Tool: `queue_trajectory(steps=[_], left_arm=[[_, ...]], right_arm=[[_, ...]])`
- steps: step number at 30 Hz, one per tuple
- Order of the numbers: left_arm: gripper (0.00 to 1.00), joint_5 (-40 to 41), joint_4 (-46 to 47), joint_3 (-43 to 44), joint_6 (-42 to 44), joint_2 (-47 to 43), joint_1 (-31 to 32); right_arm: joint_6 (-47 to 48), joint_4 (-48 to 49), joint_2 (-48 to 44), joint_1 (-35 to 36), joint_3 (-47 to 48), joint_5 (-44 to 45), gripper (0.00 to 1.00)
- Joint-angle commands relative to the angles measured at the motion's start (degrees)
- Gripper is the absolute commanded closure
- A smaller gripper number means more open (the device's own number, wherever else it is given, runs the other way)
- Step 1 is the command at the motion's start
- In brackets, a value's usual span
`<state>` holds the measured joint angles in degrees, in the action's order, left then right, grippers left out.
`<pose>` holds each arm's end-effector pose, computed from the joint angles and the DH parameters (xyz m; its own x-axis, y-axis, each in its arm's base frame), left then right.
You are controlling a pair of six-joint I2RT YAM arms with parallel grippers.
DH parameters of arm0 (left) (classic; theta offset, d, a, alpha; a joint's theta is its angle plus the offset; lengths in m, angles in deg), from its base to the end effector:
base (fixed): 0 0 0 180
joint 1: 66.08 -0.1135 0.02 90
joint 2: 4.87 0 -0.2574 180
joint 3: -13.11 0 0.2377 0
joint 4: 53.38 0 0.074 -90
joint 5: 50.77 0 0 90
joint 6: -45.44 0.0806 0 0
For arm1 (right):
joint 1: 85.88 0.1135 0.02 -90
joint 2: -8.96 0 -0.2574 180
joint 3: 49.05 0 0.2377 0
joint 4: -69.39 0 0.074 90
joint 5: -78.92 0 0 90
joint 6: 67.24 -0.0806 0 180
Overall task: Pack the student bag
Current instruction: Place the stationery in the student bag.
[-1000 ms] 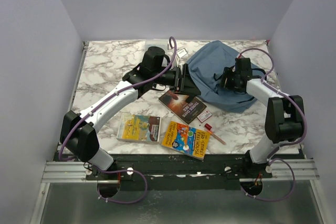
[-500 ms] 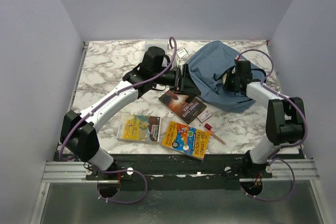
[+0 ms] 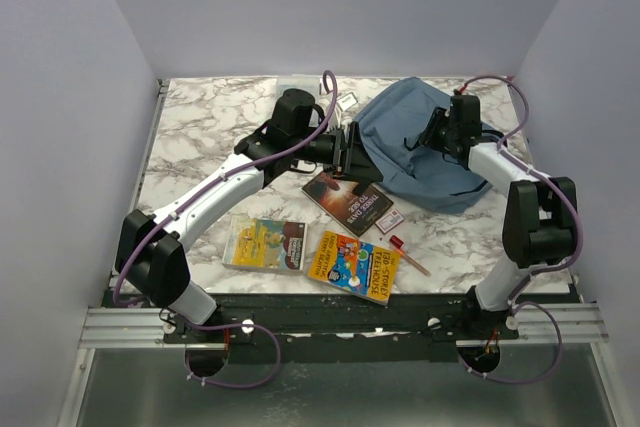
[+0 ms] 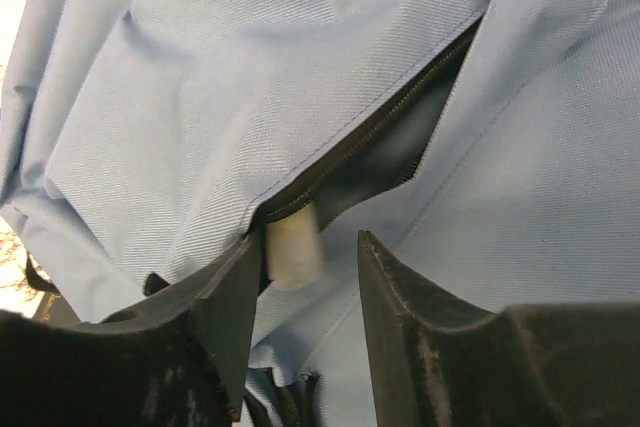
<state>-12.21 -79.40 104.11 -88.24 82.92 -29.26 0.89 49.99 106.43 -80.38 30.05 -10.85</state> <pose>0.2520 -0.2674 0.3359 -0.8809 0.1217 -0.4573 0.4731 0.2089 -0.8559 0.3994 0.0381 0.1991 -0.6003 0.3164 -0.7345 0.1411 0.9459 0.2922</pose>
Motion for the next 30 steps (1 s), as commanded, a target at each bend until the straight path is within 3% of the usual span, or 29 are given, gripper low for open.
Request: queue_trajectory(steps=[1,4,8,12,17,22,30], left_arm=[[0.29,-1.0,0.9,-0.1,0.5,0.0,-0.1],[0.28,-1.0,0.8,0.2,1.2,-0.9,0.0],[0.28,-0.9,0.3,0.3,1.1,-0.8,0.0],[0.28,-0.9,0.4,0.3,1.1,-0.9,0.1],[0.28,-1.0,0.4,0.3,1.1,-1.3,0.1],[0.28,-1.1,0.4,0.4,1.1,-1.4,0.2],[0.25,-1.6,0.4,0.6,1.3,-1.5,0.2]], right_arm=[[-5.5,6.6,0.7,-0.4,-1.4,-2.0,0.46],[-5.4,7.3,-1.3,-0.4,-4.0,-1.4,0.38],[-5.4,4.9,-3.5,-0.4,-4.4,-0.6,0.39],[-8.8,4.9,-6.3,-0.4,-6.3,-1.6,0.61],[-13.7,7.4,-7.5,-0.4,-9.3,-3.5,0.65],[-15.4,7.6,-6.2,-0.4,-9.6,-1.4,0.86],[-16.6,10.3,-3.5,-0.4,-9.1,-0.5,0.93]])
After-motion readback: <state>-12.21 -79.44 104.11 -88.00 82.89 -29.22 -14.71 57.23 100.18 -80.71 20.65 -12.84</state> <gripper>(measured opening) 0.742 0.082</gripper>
